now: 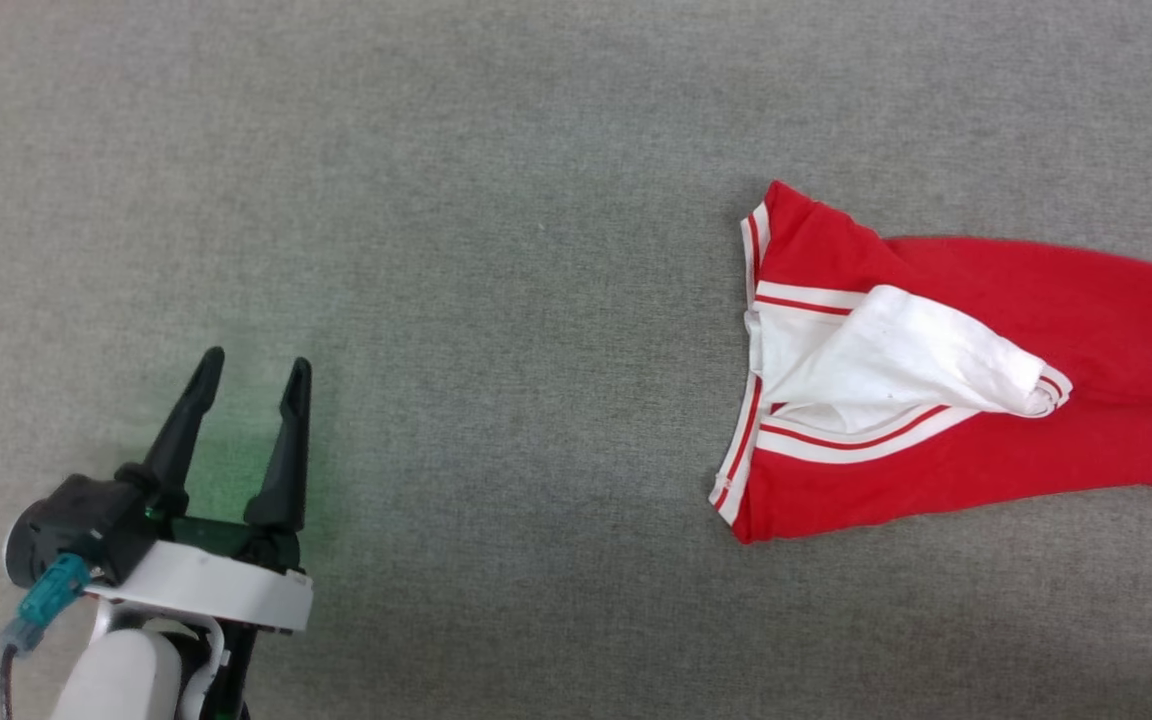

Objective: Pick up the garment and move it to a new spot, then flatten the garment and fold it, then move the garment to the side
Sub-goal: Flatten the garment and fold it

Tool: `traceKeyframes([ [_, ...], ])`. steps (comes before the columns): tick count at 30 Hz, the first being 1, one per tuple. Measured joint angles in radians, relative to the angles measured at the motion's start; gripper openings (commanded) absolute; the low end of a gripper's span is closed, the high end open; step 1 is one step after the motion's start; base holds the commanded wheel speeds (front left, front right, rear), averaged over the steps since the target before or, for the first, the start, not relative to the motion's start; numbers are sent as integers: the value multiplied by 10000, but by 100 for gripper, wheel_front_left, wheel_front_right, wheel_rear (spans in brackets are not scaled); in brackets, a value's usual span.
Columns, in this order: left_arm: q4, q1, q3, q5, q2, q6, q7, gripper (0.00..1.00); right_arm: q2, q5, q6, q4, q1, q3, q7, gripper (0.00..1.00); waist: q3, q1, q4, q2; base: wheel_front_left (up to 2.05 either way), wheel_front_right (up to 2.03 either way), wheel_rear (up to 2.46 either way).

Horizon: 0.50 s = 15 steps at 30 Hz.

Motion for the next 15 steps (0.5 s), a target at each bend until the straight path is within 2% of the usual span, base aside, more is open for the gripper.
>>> traceKeyframes([
  [4, 82, 33, -54, 4, -54, 0, 0, 100, 221, 382, 0, -15, -164, 663, 23, 0, -155, 0, -72, 0, 0, 0, 0],
  [8, 194, 142, -96, 17, -157, 0, 0, 100, 616, 1112, -2, -654, -23, 1831, 487, 0, -416, 0, -124, 0, 0, 0, 0],
  [15, 311, 364, -224, 15, -322, 0, 0, 100, 1593, 2247, -2, -3145, 417, 3937, 1680, 0, -913, 0, -141, 0, 0, 0, 0],
])
